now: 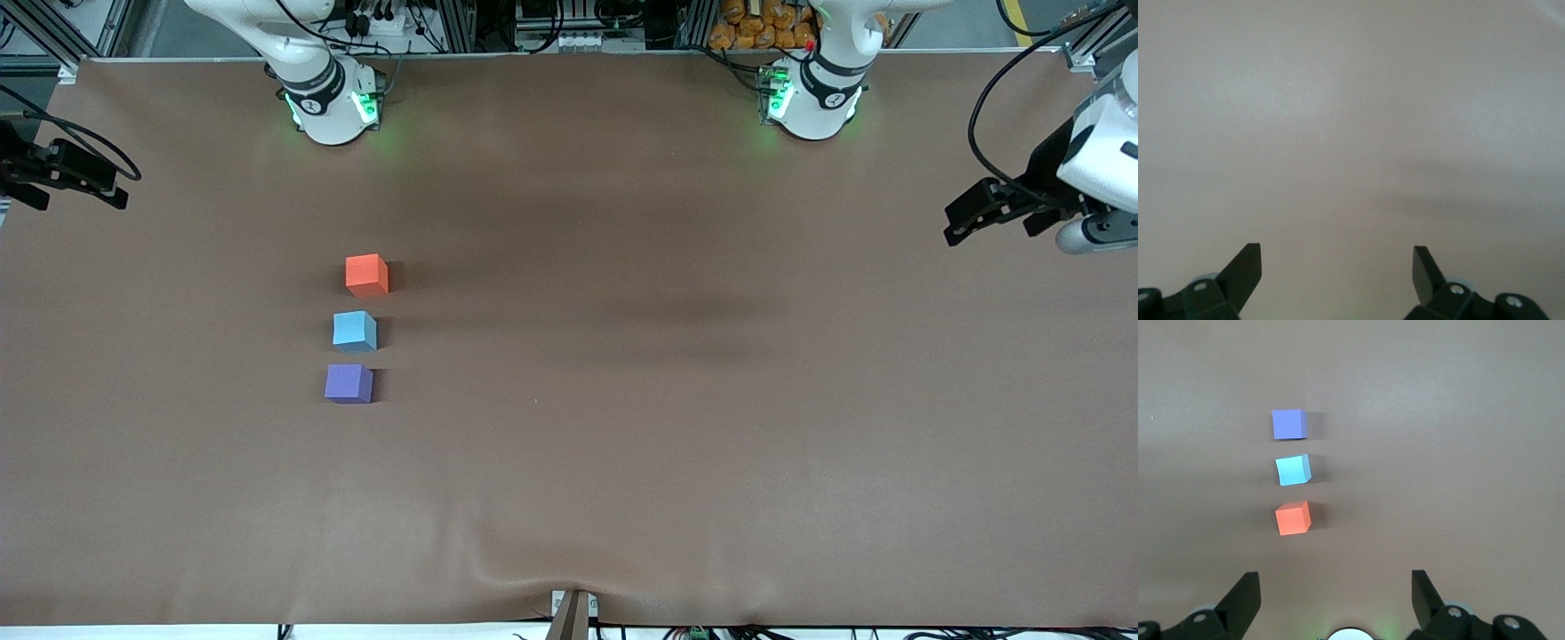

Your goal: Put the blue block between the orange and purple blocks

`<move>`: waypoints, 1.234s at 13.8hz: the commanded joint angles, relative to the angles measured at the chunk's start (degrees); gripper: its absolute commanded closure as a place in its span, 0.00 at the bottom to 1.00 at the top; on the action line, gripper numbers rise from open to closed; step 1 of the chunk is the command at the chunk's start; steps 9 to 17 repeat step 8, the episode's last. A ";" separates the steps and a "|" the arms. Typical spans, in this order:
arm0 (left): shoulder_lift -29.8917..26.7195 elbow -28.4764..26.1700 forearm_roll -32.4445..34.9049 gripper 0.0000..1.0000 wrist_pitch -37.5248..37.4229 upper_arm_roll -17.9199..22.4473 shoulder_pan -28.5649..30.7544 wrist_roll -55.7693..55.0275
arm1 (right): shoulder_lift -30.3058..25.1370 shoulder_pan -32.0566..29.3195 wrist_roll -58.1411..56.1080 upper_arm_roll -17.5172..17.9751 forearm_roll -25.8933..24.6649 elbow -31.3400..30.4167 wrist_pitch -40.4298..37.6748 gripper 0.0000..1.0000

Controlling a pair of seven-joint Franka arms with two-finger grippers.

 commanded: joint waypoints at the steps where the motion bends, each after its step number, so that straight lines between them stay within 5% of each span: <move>1: -1.27 0.78 -0.67 0.00 -3.24 -0.09 0.04 3.17 | -0.44 -1.06 0.46 0.66 0.07 -0.51 -0.52 0.00; 17: -1.28 3.85 -0.49 0.00 -6.49 -0.79 0.04 3.35 | -0.26 -2.38 0.45 0.66 0.07 -0.51 -0.96 0.00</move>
